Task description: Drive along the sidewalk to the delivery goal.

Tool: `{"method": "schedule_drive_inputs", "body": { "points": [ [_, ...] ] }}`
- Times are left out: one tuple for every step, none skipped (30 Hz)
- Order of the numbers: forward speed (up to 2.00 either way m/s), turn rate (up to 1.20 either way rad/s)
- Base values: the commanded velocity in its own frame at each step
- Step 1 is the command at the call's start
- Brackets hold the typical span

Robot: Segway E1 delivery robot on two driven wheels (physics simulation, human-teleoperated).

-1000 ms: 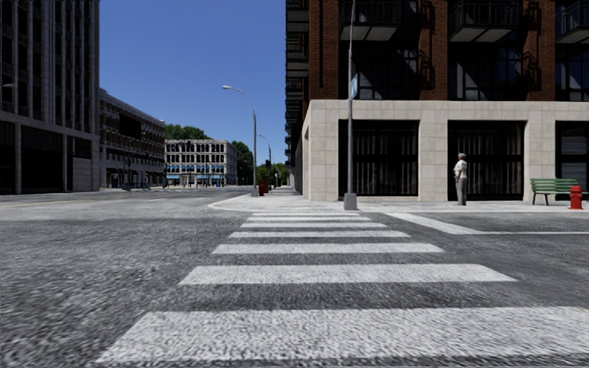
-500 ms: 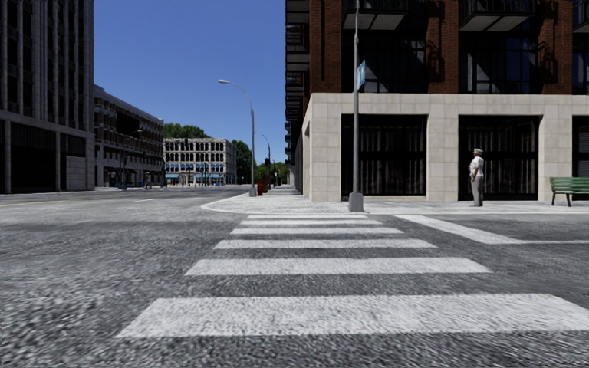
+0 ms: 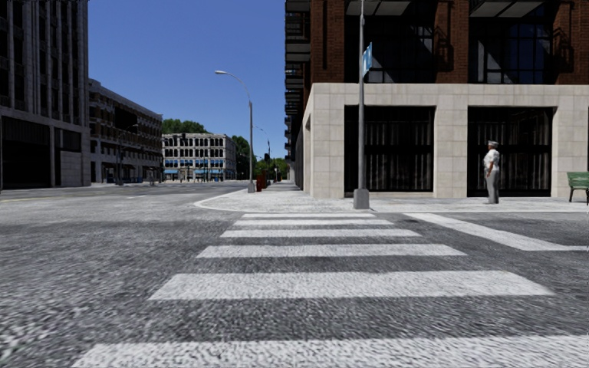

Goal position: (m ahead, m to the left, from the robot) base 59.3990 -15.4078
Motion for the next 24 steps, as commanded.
{"method": "schedule_drive_inputs", "body": {
  "points": [
    [1.46,0.00],
    [1.46,0.00],
    [1.47,0.00],
    [1.49,0.00],
    [1.51,0.00],
    [1.51,0.00],
    [1.53,0.00],
    [1.54,0.00],
    [1.54,0.00],
    [1.54,0.00],
    [1.54,0.00],
    [1.54,0.00],
    [1.54,0.00],
    [1.54,0.00],
    [1.54,0.00],
    [1.58,0.00],
    [2.00,0.00],
    [2.00,0.00],
    [2.00,0.00],
    [2.00,0.00],
    [2.00,0.00],
    [2.00,0.00],
    [2.00,0.00],
    [2.00,0.00]
  ]
}}
